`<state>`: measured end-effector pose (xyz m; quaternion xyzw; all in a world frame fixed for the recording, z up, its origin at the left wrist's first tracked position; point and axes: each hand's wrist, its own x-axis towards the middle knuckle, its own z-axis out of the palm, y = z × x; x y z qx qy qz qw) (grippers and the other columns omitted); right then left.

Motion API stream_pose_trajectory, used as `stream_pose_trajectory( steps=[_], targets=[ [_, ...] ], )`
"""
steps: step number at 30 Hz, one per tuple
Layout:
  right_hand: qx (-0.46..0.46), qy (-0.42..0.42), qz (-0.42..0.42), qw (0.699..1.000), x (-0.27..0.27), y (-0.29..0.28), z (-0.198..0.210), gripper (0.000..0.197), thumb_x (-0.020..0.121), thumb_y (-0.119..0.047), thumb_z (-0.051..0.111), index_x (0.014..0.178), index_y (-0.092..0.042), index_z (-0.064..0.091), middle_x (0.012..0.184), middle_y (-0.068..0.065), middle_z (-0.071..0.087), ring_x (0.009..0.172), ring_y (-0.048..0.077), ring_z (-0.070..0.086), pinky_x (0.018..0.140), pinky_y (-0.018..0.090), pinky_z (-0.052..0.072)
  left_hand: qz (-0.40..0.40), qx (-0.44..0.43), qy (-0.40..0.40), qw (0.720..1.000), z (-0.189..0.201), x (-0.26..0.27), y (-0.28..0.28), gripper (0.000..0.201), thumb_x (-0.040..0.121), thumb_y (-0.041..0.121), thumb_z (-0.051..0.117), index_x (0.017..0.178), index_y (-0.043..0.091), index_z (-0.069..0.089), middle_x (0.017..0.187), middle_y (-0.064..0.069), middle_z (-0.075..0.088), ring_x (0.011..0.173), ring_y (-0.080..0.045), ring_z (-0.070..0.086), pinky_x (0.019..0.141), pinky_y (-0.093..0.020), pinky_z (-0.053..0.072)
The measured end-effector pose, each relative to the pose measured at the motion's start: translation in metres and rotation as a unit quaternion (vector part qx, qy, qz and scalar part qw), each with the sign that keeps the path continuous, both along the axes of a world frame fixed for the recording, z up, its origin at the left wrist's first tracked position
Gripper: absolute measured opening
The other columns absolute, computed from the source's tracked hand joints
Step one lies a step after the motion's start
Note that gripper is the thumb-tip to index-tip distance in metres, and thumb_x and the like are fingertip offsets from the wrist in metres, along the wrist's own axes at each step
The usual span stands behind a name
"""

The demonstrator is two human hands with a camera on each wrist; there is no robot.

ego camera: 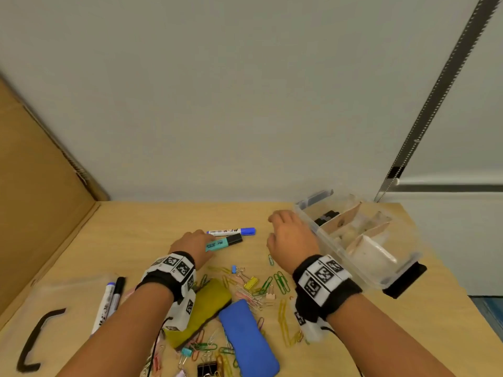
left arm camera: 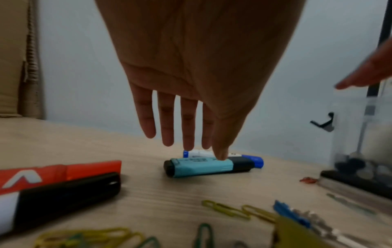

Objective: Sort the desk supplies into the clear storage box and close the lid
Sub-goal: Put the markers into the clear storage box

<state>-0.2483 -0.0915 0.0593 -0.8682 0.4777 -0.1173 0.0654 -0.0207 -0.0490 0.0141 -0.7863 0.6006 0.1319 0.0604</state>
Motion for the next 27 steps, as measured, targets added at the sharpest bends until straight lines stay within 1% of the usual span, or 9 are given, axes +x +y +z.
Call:
stream_pose_trajectory(
  steps=[3,6,8,10,13,15,21,24,27],
  targets=[
    [0.125,0.031,0.018,0.991,0.034,-0.018,-0.026,0.049,0.092,-0.010,0.043,0.140,-0.014,0.034,0.146,0.008,0.036,0.130,0.025,0.039,0.102,0.037,0.041,0.002,0.017,-0.014,1.000,0.001,-0.001,-0.010,0.038,0.093,0.033,0.052,0.131,0.031,0.053,0.122,0.000,0.058,0.106,-0.020,0.059,0.087,-0.032,0.051],
    [0.185,0.107,0.026,0.976,0.054,-0.033,-0.050,0.071,0.087,0.002,0.045,0.150,-0.016,0.015,0.159,0.008,0.012,0.143,0.028,0.021,0.110,0.041,0.035,0.006,0.033,-0.029,0.999,-0.003,-0.003,-0.017,0.029,0.092,0.023,0.052,0.118,0.025,0.065,0.109,-0.001,0.067,0.094,-0.022,0.064,0.082,-0.031,0.054],
    [0.190,0.147,0.037,0.970,0.063,-0.041,-0.060,0.081,0.085,0.005,0.046,0.152,-0.021,0.008,0.160,0.007,0.005,0.145,0.030,0.014,0.114,0.044,0.030,0.007,0.040,-0.043,0.998,-0.008,-0.002,-0.019,0.026,0.091,0.019,0.052,0.112,0.022,0.068,0.103,-0.001,0.068,0.090,-0.022,0.065,0.080,-0.031,0.055],
    [0.190,0.178,0.043,0.964,0.071,-0.048,-0.066,0.079,0.086,0.003,0.046,0.151,-0.025,0.010,0.158,0.009,0.011,0.143,0.033,0.019,0.111,0.046,0.032,0.001,0.045,-0.063,0.997,-0.013,-0.002,-0.022,0.027,0.092,0.017,0.050,0.113,0.021,0.067,0.103,-0.001,0.068,0.090,-0.021,0.065,0.080,-0.030,0.054],
    [0.141,0.203,0.035,0.968,0.081,-0.053,-0.069,0.058,0.090,-0.005,0.047,0.143,-0.022,0.030,0.141,0.012,0.035,0.126,0.032,0.038,0.098,0.042,0.040,-0.016,0.044,-0.099,0.994,-0.019,-0.003,-0.027,0.027,0.093,0.016,0.049,0.115,0.019,0.064,0.105,-0.002,0.067,0.093,-0.020,0.064,0.080,-0.029,0.052],
    [0.117,0.203,0.025,0.972,0.086,-0.054,-0.071,0.047,0.090,-0.007,0.049,0.135,-0.018,0.039,0.132,0.012,0.040,0.120,0.031,0.041,0.095,0.040,0.040,-0.025,0.047,-0.115,0.992,-0.020,-0.005,-0.028,0.027,0.094,0.015,0.047,0.115,0.018,0.063,0.107,-0.003,0.066,0.096,-0.021,0.064,0.080,-0.029,0.050],
    [0.126,0.134,-0.006,0.983,0.085,-0.048,-0.065,0.036,0.091,-0.011,0.050,0.126,-0.012,0.043,0.125,0.012,0.042,0.110,0.029,0.047,0.087,0.038,0.048,-0.019,0.043,-0.107,0.993,-0.018,-0.003,-0.027,0.029,0.092,0.013,0.048,0.117,0.019,0.063,0.107,-0.002,0.066,0.095,-0.021,0.064,0.079,-0.029,0.049],
    [0.119,0.036,-0.025,0.992,0.071,-0.042,-0.039,0.029,0.093,-0.014,0.046,0.122,-0.012,0.050,0.120,0.010,0.043,0.097,0.026,0.054,0.082,0.038,0.052,-0.016,0.049,-0.096,0.994,-0.014,-0.004,-0.023,0.030,0.092,0.013,0.048,0.117,0.019,0.063,0.107,-0.002,0.066,0.094,-0.021,0.064,0.078,-0.028,0.049],
    [0.097,-0.082,-0.025,0.992,0.043,-0.032,-0.002,0.027,0.097,-0.026,0.045,0.117,-0.013,0.058,0.112,0.006,0.051,0.085,0.021,0.058,0.078,0.033,0.052,-0.005,0.047,-0.067,0.997,-0.008,-0.001,-0.017,0.027,0.091,0.015,0.050,0.112,0.020,0.065,0.103,-0.002,0.067,0.087,-0.021,0.063,0.073,-0.028,0.049]
  ],
)
